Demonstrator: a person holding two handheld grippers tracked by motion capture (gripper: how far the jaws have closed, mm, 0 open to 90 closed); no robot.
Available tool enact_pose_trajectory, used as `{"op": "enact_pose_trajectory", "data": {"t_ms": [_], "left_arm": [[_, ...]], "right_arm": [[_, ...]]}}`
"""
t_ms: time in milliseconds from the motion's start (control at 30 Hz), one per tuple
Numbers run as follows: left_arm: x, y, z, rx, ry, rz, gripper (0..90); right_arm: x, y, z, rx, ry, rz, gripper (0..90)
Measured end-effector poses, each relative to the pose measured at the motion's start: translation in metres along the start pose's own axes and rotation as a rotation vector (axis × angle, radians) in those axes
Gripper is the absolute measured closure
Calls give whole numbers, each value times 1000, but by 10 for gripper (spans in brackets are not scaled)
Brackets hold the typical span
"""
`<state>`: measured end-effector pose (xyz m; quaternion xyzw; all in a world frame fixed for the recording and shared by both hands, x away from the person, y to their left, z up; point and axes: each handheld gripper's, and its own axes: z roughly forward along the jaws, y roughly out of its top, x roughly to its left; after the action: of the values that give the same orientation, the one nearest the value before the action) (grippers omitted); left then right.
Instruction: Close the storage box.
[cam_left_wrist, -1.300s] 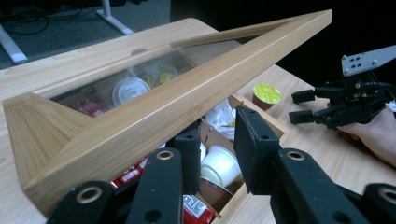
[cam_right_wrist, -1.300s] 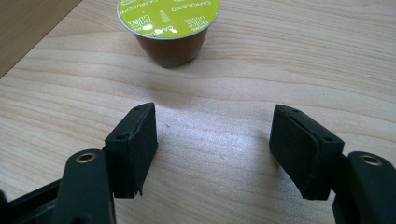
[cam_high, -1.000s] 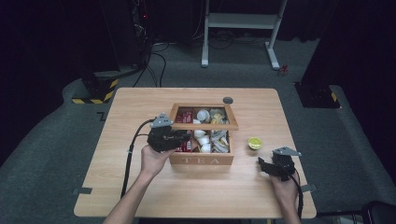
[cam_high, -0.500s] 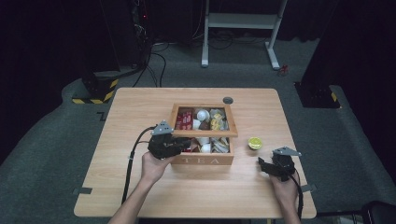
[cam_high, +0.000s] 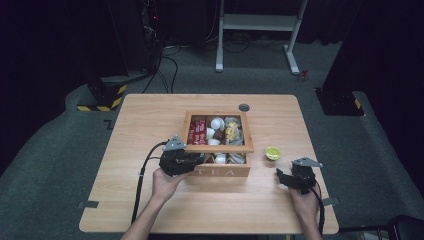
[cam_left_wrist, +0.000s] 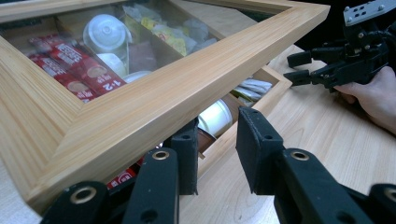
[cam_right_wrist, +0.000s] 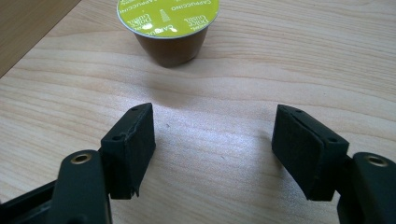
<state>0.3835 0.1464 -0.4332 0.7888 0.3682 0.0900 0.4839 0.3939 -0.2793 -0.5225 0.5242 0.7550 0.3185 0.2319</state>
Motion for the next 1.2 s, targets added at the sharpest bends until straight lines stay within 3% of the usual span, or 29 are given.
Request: {"op": "enact_pose_trajectory", "data": {"t_ms": [1200], "left_arm": [[1,-33,12,49,-27,-49,672]], "right_arm": [[0,0,0,-2,0,0,303]]}}
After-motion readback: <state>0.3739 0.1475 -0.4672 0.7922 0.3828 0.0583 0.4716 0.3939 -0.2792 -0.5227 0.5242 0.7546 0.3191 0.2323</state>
